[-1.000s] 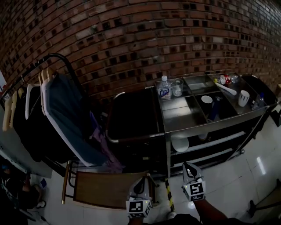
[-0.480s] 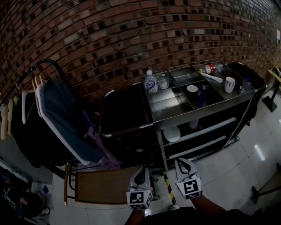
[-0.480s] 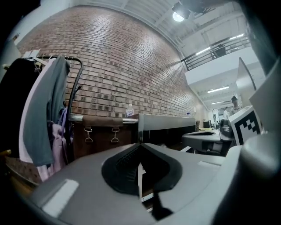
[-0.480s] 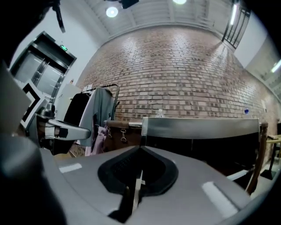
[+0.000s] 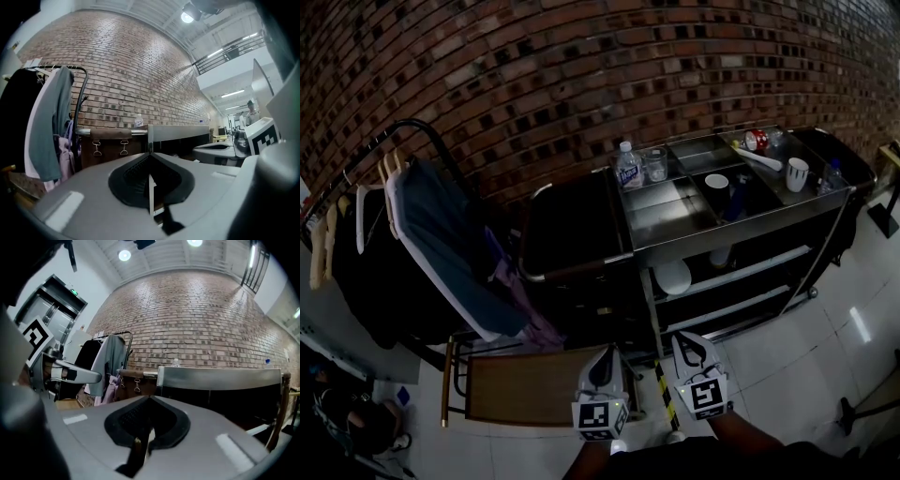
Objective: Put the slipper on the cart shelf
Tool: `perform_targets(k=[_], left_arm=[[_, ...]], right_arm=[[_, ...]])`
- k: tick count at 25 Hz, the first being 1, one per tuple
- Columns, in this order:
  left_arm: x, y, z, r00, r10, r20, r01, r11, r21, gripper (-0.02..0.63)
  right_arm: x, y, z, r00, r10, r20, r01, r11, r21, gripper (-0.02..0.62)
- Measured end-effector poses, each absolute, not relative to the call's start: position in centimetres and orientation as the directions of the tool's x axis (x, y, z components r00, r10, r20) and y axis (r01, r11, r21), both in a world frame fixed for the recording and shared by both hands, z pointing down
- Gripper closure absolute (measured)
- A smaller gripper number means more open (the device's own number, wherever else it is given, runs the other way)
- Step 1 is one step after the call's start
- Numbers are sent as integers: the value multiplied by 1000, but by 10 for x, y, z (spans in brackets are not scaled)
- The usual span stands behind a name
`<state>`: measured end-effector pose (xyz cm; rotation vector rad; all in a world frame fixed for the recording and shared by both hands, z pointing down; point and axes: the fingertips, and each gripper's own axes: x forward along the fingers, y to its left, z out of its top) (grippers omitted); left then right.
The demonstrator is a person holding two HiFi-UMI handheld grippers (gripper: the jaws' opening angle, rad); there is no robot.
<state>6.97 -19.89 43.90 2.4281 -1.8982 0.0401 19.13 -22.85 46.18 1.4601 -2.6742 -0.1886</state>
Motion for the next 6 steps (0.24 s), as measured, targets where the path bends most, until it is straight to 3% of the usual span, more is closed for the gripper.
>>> perform_targets(k=[6], left_arm=[[72,-198,436,235,-971,46,-972,-234,28,591]], right_arm=[[192,-228,466,-543,-839,16,-833,542,110,594]])
